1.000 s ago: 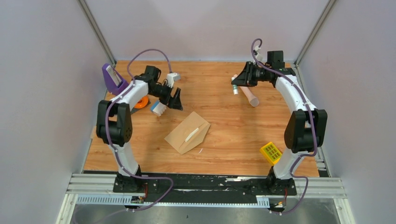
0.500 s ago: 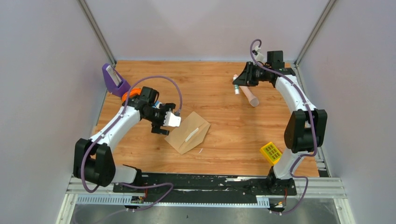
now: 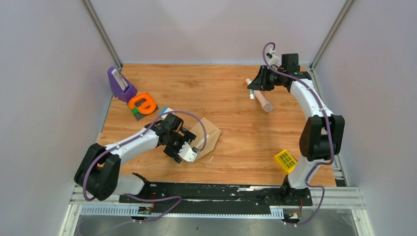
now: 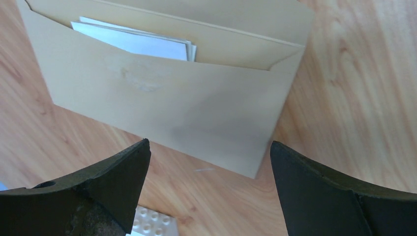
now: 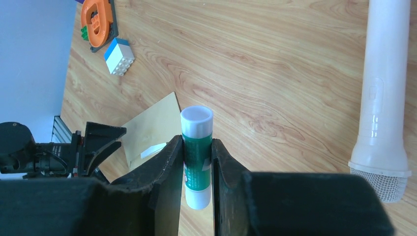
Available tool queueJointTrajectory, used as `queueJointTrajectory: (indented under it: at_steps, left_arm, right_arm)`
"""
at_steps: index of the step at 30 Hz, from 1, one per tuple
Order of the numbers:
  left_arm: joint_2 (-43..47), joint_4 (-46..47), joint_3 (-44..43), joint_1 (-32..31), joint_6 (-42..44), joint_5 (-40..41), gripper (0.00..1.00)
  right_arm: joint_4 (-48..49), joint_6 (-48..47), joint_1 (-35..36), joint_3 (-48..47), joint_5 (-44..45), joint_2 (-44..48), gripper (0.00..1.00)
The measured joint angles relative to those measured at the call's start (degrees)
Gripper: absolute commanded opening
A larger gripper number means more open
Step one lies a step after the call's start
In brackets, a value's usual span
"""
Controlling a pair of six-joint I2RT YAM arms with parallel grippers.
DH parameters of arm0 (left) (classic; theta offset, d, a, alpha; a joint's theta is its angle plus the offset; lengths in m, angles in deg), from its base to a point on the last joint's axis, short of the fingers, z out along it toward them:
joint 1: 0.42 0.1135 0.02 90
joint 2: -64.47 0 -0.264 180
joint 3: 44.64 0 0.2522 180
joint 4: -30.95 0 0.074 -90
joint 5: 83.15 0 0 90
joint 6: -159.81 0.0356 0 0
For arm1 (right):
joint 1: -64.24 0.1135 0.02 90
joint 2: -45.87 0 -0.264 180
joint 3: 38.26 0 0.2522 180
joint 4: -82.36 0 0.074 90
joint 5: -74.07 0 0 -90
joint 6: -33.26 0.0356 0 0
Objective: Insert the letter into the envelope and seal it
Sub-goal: Open the solid glue cap from the solid glue.
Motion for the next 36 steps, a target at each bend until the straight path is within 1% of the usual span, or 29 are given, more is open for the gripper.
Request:
queueJointTrajectory:
  at_steps: [5, 7, 12, 16, 20, 25, 28, 33, 36]
  left_arm:
    - [0.5, 8.8, 3.0, -3.9, -1.3, 3.6, 1.00]
    - [0.4, 11.0, 3.3, -5.3, -1.7, 4.4, 1.00]
    - [-0.3, 12.1, 3.1, -7.7, -3.4, 4.7, 1.00]
    - [-2.1, 11.7, 1.3, -10.2, -6.5, 3.2, 1.00]
    - [-5.3, 11.6, -1.5, -14.2, -11.5, 1.5, 1.00]
    - [-10.6, 16.1, -5.3, -17.1, -18.9, 1.6, 1.00]
    - [-14.6, 21.3, -8.1, -17.6, -22.1, 4.1, 1.00]
    - [-21.3, 31.1, -12.5, -17.6, -25.6, 11.8, 1.00]
    - [-23.9, 34.2, -14.6, -17.5, -27.1, 15.1, 1.00]
  right_arm:
    - [0.0, -0.4, -0.4, 0.0, 0.6, 0.0, 0.00]
    - [-0.1, -0.4, -0.5, 0.0, 0.6, 0.0, 0.00]
    - [-0.1, -0.4, -0.9, 0.0, 0.6, 0.0, 0.00]
    - [-0.1, -0.4, -1.1, 0.0, 0.5, 0.0, 0.00]
    - [-0.2, -0.4, -1.4, 0.0, 0.5, -0.1, 0.00]
    - [-0.2, -0.4, -2.4, 0.0, 0.4, -0.1, 0.00]
    - [-0.5, -0.4, -3.5, 0.0, -0.1, -0.1, 0.00]
    - [-0.6, -0.3, -5.2, 0.0, -0.7, -0.1, 0.00]
    - [-0.7, -0.3, -5.4, 0.0, -1.3, -0.1, 0.00]
